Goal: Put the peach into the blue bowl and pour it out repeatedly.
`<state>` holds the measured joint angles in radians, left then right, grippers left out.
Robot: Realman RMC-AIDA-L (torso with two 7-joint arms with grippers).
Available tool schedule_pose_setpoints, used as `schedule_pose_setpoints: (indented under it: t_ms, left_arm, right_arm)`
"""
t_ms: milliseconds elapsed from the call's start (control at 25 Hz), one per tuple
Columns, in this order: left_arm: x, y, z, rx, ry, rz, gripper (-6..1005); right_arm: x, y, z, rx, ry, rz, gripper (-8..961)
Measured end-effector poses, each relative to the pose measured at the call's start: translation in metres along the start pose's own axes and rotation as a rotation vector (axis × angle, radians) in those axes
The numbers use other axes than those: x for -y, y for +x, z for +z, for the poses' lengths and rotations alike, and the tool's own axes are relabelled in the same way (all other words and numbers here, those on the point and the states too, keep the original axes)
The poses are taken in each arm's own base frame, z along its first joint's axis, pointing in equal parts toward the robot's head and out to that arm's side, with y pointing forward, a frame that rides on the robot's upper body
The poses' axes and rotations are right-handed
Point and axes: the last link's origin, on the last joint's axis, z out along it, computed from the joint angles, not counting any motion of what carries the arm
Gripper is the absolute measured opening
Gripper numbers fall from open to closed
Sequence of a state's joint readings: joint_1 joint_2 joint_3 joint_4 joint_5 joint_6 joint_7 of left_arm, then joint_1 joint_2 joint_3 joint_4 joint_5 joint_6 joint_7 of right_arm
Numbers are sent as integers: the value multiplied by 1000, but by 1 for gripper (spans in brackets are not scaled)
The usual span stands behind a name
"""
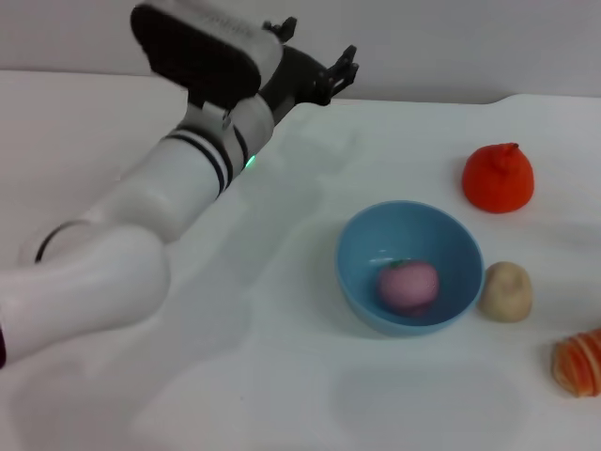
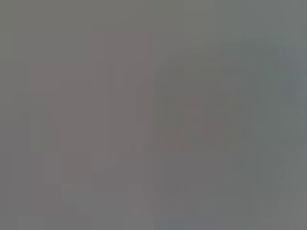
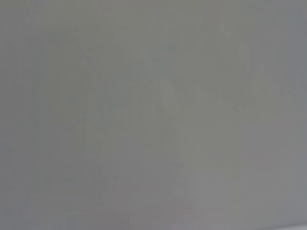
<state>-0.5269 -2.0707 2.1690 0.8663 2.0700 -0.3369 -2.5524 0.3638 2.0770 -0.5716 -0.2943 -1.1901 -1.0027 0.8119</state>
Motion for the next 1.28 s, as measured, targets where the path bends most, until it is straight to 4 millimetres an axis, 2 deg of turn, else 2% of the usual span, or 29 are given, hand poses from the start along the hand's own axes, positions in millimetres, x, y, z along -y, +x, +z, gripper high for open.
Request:
schedule_pose_setpoints:
  t_ms: [120, 280, 440, 560, 760, 1280]
  left_arm:
    - [5, -19, -10, -22, 46, -61, 807]
    - [8, -31, -18, -44, 69, -110, 806]
    - [12, -48, -26, -25, 84, -168, 806]
    - [7, -59, -39, -48, 83, -158, 807]
    - [4, -61, -51, -105, 84, -129, 806]
    - [2, -79, -64, -73, 73, -98, 806]
  right_arm:
    - [-2, 7, -7, 72, 83, -92, 695]
    - [-9, 9, -21, 176, 136, -130, 695]
    - [-16, 13, -36, 232, 150, -106, 695]
    - [-16, 16, -44, 255, 180, -72, 695]
    - [-17, 23, -50, 240, 204, -46, 695]
    - [-15, 30, -53, 207, 243, -74, 695]
